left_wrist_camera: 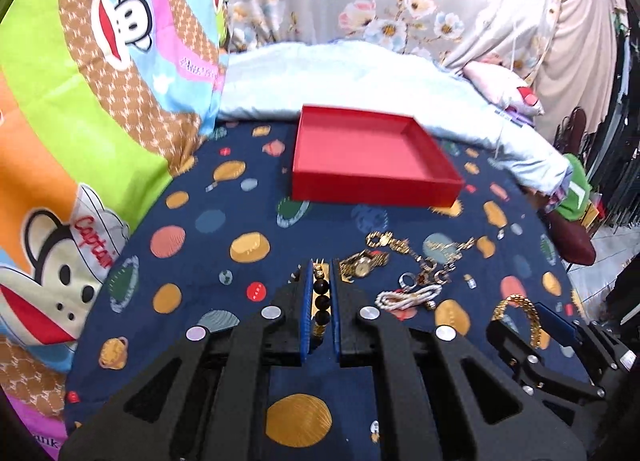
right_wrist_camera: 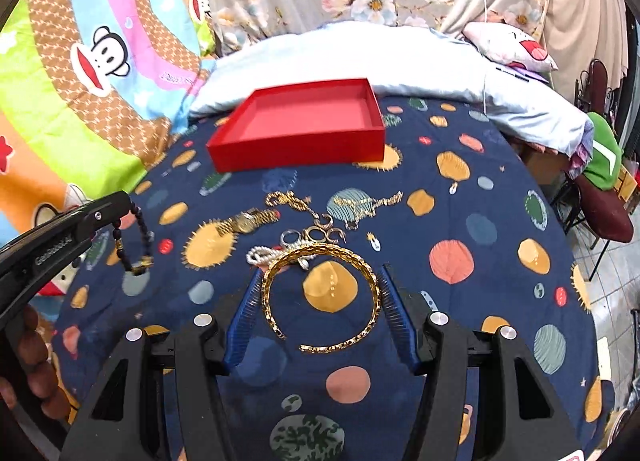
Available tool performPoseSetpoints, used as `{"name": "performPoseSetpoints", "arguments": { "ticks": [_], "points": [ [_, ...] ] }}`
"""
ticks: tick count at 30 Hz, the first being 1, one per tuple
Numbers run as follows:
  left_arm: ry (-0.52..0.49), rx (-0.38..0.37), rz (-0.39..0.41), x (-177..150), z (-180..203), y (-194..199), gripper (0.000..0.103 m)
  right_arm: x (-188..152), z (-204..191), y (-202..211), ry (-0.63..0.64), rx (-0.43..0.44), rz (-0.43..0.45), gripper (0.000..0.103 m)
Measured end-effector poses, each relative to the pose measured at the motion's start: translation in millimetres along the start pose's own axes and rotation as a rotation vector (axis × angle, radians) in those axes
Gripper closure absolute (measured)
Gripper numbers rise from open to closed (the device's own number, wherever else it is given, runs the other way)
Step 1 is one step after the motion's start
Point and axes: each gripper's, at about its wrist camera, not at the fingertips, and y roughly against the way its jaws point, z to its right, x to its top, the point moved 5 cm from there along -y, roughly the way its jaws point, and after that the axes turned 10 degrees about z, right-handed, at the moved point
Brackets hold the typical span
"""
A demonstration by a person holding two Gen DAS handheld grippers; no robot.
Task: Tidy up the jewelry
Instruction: 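Grasp the gold bangle with the right tool while the left tool carries the bead bracelet to the red tray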
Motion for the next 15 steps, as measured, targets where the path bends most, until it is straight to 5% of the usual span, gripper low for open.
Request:
{"name": "performPoseSetpoints", "arguments": {
  "ticks": [8, 15],
  "points": [
    [-0.024, -0.038, 0.081, 38, 9, 19, 0.096, 33, 4, 13, -0.003, 0.028, 0.051, 0.046],
    [-0.054, -0.058, 0.127, 93, 18, -15, 0.096, 102, 17, -20, 0.007, 0.057, 0.1, 0.046]
  ]
}}
